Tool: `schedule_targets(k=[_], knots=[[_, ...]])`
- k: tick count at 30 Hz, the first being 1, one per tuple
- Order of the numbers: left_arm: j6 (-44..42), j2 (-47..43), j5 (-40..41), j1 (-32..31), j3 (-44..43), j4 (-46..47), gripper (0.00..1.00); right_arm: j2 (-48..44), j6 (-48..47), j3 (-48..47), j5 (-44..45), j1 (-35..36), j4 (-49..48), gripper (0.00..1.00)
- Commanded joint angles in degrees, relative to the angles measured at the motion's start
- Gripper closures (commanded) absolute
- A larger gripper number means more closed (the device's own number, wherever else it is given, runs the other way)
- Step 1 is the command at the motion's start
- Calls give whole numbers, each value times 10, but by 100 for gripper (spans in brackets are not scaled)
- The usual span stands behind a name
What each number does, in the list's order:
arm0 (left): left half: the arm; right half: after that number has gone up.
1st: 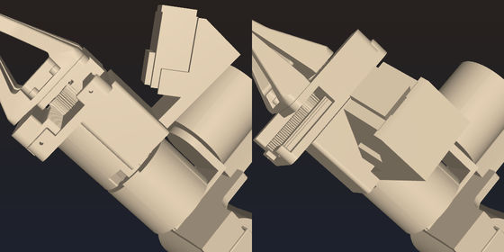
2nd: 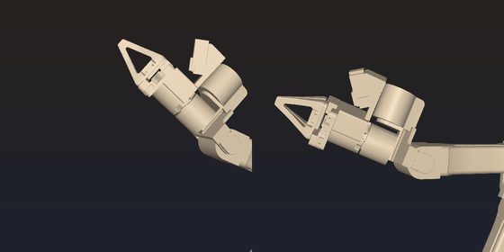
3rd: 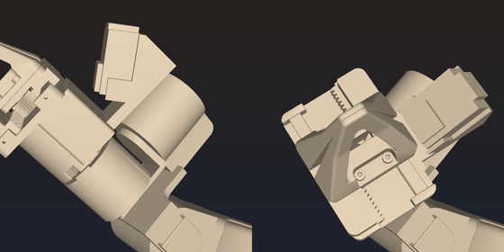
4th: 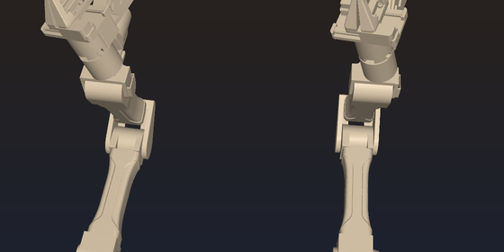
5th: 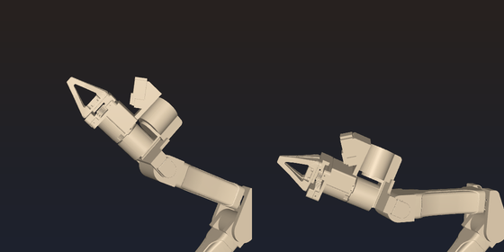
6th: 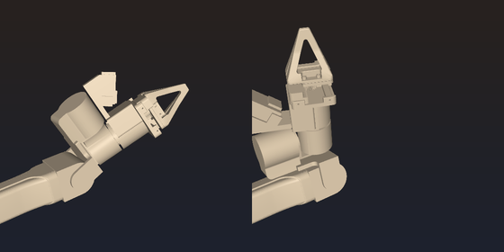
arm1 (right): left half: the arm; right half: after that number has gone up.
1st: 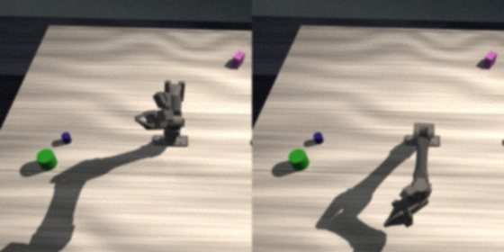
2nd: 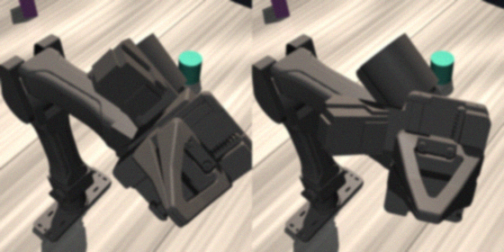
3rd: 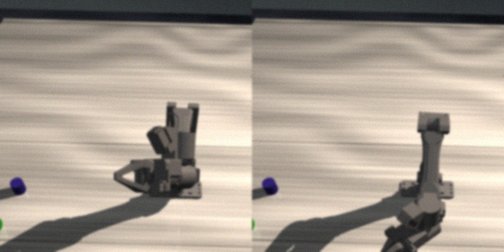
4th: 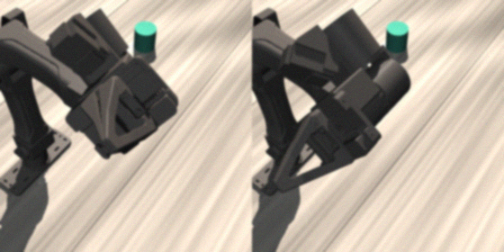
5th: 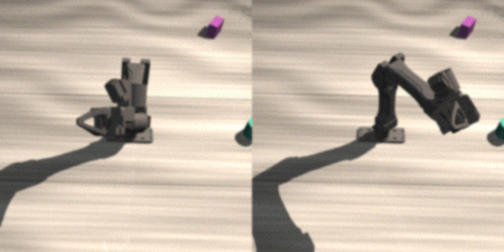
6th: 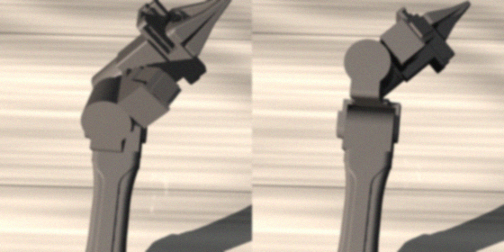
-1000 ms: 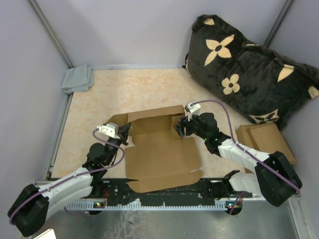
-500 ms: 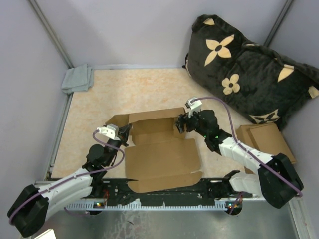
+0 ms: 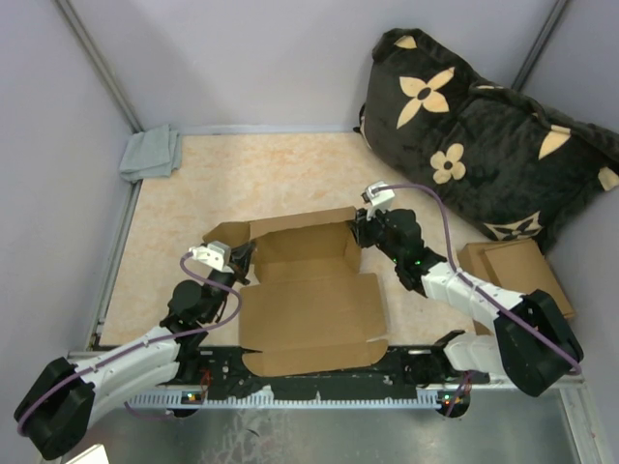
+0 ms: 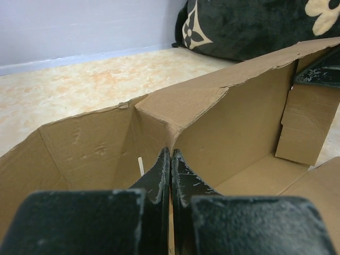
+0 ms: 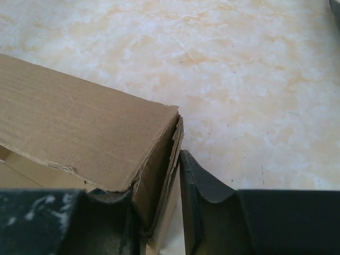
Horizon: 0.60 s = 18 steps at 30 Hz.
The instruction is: Fold the paper box
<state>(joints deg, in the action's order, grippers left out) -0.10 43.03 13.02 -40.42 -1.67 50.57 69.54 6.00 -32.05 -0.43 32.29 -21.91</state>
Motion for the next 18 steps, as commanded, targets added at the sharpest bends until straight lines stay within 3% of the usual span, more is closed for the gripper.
schedule_targets(k=[1, 4, 7, 18], knots=[[3, 0, -30, -9, 5, 9, 100, -3, 20, -13, -33, 8, -7, 67], [3, 4, -34, -11, 5, 9, 100, -6, 27, 4, -45, 8, -5, 55], [2, 6, -33, -12, 4, 9, 100, 3, 34, 12, -59, 8, 2, 52], [-1, 2, -22, -16, -4, -7, 100, 83, 66, 22, -50, 19, 10, 57]])
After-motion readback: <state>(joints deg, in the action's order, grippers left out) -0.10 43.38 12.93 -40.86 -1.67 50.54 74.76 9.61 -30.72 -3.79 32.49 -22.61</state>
